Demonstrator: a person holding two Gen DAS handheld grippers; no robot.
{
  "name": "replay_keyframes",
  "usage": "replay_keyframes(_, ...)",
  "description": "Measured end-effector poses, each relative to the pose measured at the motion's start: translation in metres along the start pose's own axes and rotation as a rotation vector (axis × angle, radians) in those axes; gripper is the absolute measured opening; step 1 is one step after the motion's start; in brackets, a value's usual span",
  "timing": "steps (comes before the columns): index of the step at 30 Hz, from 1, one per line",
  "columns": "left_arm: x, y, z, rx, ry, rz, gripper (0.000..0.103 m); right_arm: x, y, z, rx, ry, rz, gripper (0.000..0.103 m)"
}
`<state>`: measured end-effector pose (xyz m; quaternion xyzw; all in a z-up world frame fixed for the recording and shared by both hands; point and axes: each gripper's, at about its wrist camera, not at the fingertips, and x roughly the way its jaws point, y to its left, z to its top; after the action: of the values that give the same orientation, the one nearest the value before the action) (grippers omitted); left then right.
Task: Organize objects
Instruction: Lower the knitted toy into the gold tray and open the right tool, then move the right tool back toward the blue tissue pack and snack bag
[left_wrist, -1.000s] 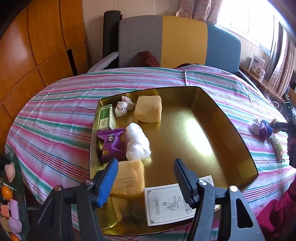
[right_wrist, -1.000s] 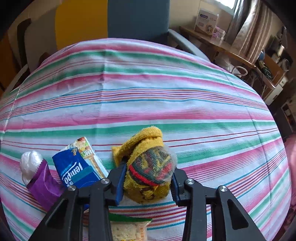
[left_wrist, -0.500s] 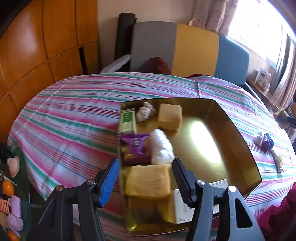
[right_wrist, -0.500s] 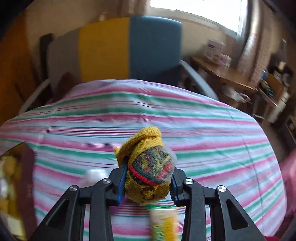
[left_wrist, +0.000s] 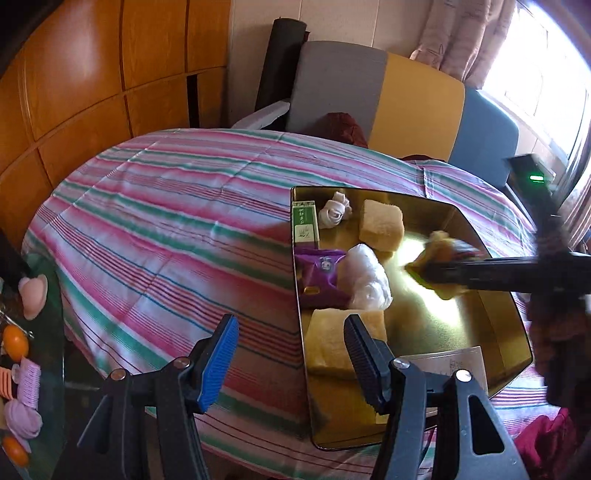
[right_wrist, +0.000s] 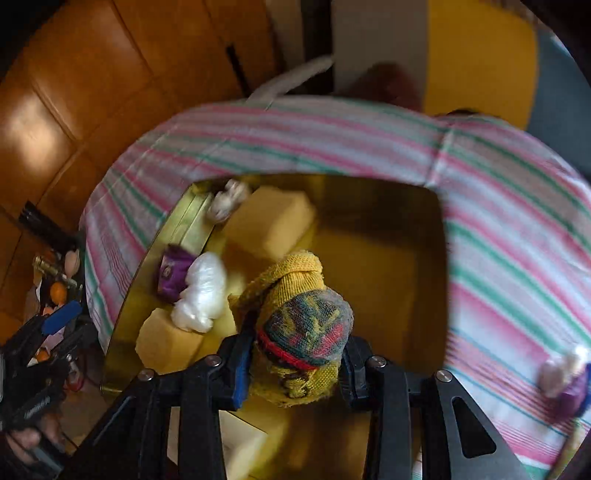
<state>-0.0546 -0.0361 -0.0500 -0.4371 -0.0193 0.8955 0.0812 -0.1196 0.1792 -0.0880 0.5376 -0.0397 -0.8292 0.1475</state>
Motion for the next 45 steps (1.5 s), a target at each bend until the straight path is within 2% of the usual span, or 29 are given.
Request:
replay_keyframes(3,0.003,0.004,-0.002,-0.017,0.008,-0.013,0.060,0.033,0.013,0.011,0.021,0.037,0.008,0.045)
replay_keyframes(7,0.008,0.005,-0.005,-0.021,0.021,-0.027,0.060,0.046,0.015,0.017,0.069,0.013,0.009,0.051)
replay_keyframes(8,0.009,0.006,-0.006,-0.021,0.022,-0.028,0.060,0.046,0.014,0.018,0.076,0.008,0.014,0.056)
replay_keyframes(11,0.010,0.007,-0.007,-0.025,0.025,-0.025,0.060,0.036,0.007,0.018,0.100,-0.026,0.028,0.069)
replay_keyframes(15,0.006,0.007,-0.005,-0.023,0.015,-0.016,0.060,0.020,0.004,0.021,0.122,-0.069,0.039,0.074)
replay_keyframes(20,0.000,0.003,-0.003,-0.002,-0.005,-0.009,0.060,-0.005,-0.001,0.016,0.127,-0.116,0.033,0.074)
replay_keyframes(26,-0.004,-0.006,-0.003,0.024,-0.012,-0.012,0.060,-0.043,-0.020,-0.007,0.135,-0.167,0.011,0.076)
replay_keyframes(33,-0.007,-0.019,-0.003,0.056,-0.013,-0.018,0.060,-0.080,-0.063,-0.036,0.167,-0.213,-0.068,0.076)
replay_keyframes(42,-0.011,-0.046,0.000,0.123,-0.020,-0.011,0.060,-0.136,-0.149,-0.080,0.269,-0.259,-0.238,0.077)
replay_keyframes(45,-0.013,-0.059,0.002,0.155,-0.022,-0.008,0.060,-0.156,-0.182,-0.098,0.323,-0.283,-0.320,0.080)
